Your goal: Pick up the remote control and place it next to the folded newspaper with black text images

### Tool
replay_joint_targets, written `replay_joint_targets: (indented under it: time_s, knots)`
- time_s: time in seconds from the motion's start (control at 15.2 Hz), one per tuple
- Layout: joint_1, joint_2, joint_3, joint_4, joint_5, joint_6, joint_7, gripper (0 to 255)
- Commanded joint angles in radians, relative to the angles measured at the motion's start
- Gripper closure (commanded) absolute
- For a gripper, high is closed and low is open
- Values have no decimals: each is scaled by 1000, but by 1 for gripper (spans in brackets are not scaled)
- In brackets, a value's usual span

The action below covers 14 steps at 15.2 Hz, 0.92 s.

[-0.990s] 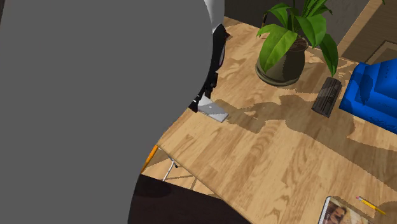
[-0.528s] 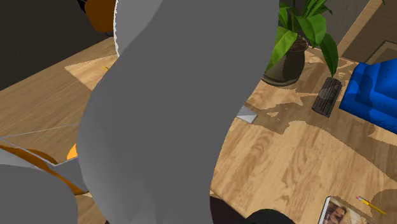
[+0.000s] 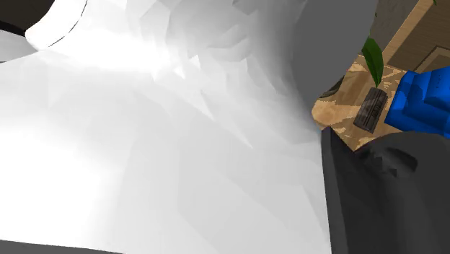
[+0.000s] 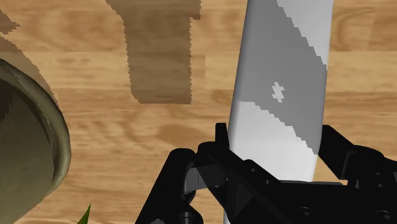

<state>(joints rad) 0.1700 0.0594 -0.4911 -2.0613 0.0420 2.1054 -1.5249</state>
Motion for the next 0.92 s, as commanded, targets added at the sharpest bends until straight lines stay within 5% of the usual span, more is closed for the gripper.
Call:
replay_joint_targets:
  time_s: [0.0,0.66,0.86]
  knots:
    - [-27,33,-20,35,20,-7,-59,255]
    - [-217,315,-64,379,177,-119,-323,255]
    - [-235,344,-60,391,192,-106,-340,255]
